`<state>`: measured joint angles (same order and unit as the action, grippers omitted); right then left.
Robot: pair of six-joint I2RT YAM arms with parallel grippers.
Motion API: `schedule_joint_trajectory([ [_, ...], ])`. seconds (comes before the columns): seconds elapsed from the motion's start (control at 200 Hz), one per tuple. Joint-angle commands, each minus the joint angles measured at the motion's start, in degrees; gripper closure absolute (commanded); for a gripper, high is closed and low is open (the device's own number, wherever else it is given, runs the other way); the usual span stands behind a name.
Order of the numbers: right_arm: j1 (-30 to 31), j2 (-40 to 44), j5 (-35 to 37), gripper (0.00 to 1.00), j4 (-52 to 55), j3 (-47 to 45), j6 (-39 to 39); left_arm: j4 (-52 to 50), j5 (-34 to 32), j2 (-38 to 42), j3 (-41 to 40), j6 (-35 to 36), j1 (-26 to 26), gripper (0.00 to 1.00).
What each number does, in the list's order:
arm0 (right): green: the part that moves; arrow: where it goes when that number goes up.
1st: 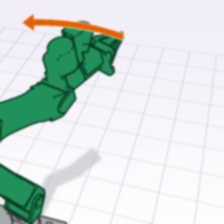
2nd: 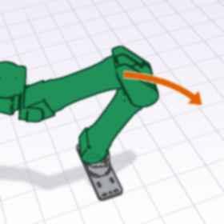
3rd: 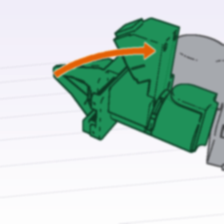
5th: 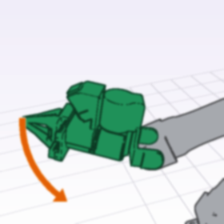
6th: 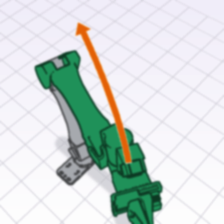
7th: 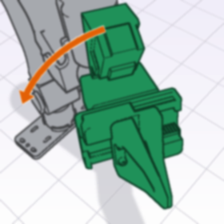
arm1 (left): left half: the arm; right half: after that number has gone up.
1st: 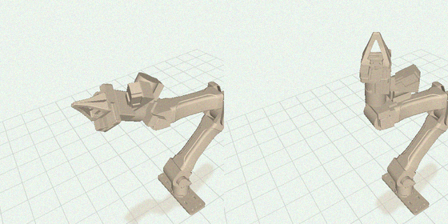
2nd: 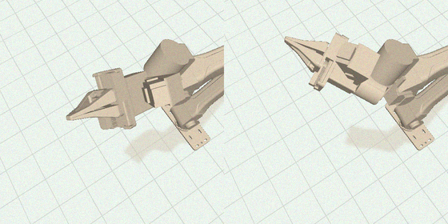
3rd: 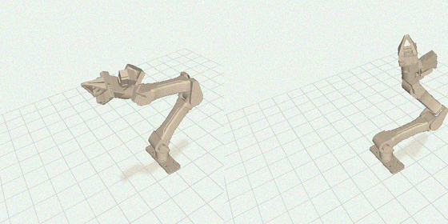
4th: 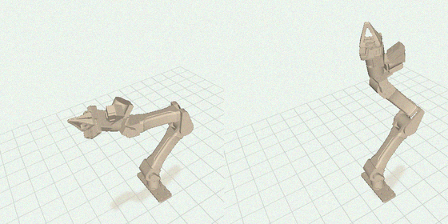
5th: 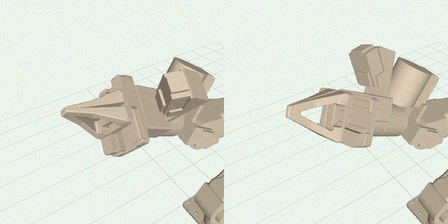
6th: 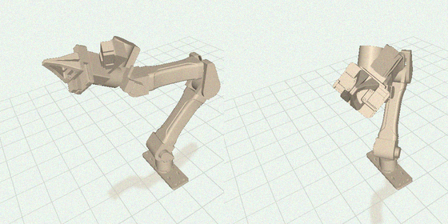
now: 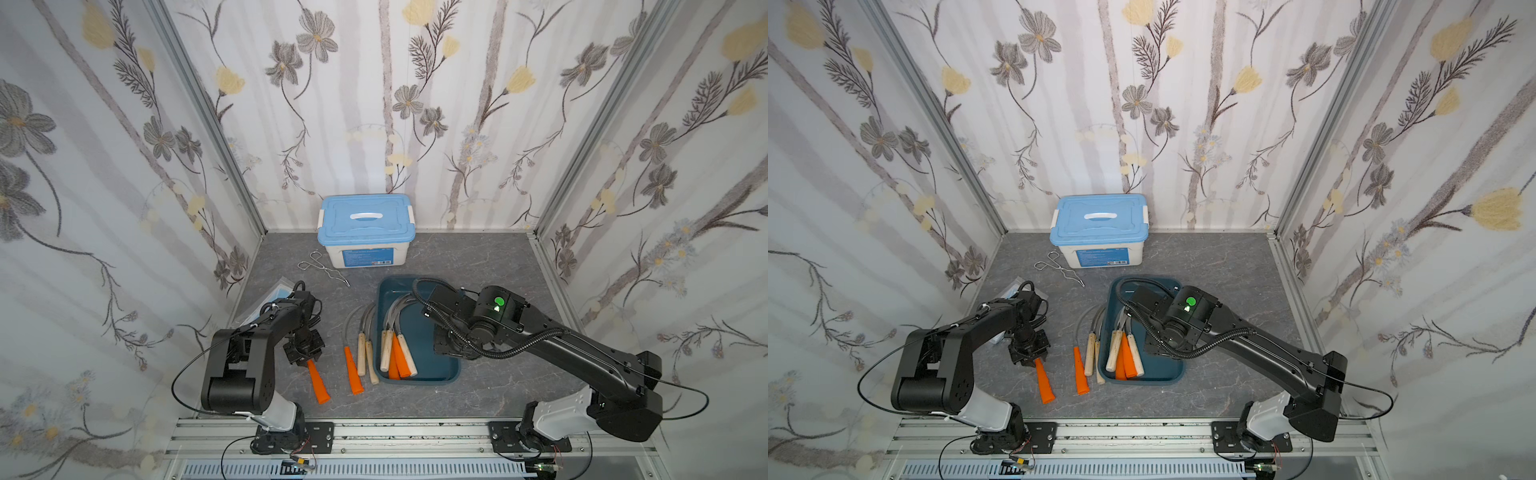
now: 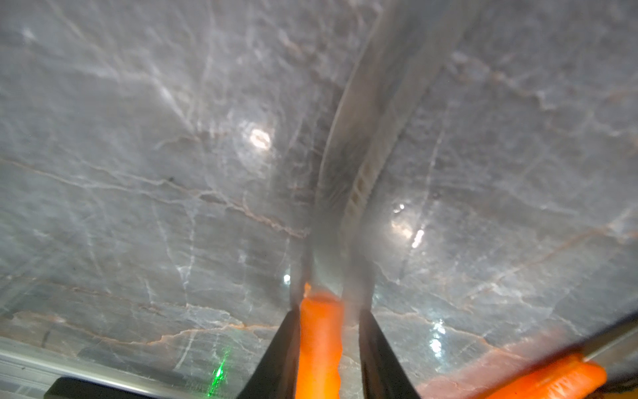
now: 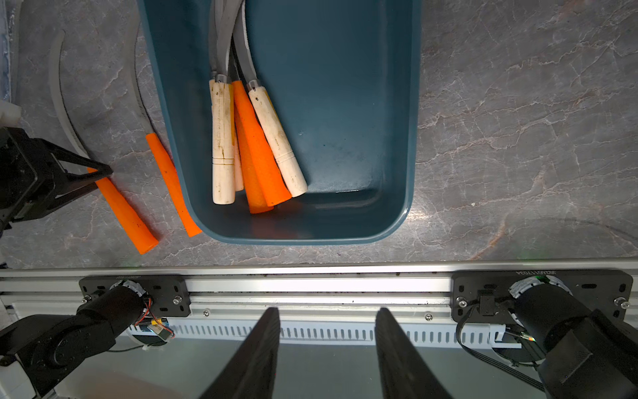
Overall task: Put small sickles into storage boxes
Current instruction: Pick up the sickle at the center of the board.
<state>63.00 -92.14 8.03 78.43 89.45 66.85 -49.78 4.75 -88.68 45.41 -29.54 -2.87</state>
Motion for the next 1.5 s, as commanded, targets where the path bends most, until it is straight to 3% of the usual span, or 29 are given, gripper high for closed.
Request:
schedule_joint_trajectory([
  [0.0, 0.52, -1.05, 1.98, 0.52, -0.65, 1.34, 1.7, -1.5, -3.96, -0.94, -0.25, 0.03, 0.08, 0.71],
  [0.135, 1.36, -2.03, 1.97, 0.52, -0.65, 2.89, 1.71, -1.54, -4.07, -1.34, -0.06, 0.23, 0.1, 0.83],
  [0.4, 2.51, -2.79, 2.28, 0.52, -0.66, 4.15, 2.32, -1.69, -3.88, -0.44, 0.12, 0.18, 0.06, 0.9],
  [0.475, 2.73, -2.8, 2.4, 0.52, -0.65, 4.07, 2.32, -1.58, -3.79, 0.33, 0.11, 0.19, 0.05, 1.0],
  [0.779, 2.77, -2.17, 3.21, 0.52, -0.74, 4.07, 2.58, -1.81, -1.82, 4.65, 1.12, 0.71, 0.15, 1.0],
  [1.494, 1.39, -0.11, 7.04, 0.52, -0.74, 4.41, 3.38, -7.95, -2.61, 1.85, 13.94, 2.99, -1.21, 1.0],
])
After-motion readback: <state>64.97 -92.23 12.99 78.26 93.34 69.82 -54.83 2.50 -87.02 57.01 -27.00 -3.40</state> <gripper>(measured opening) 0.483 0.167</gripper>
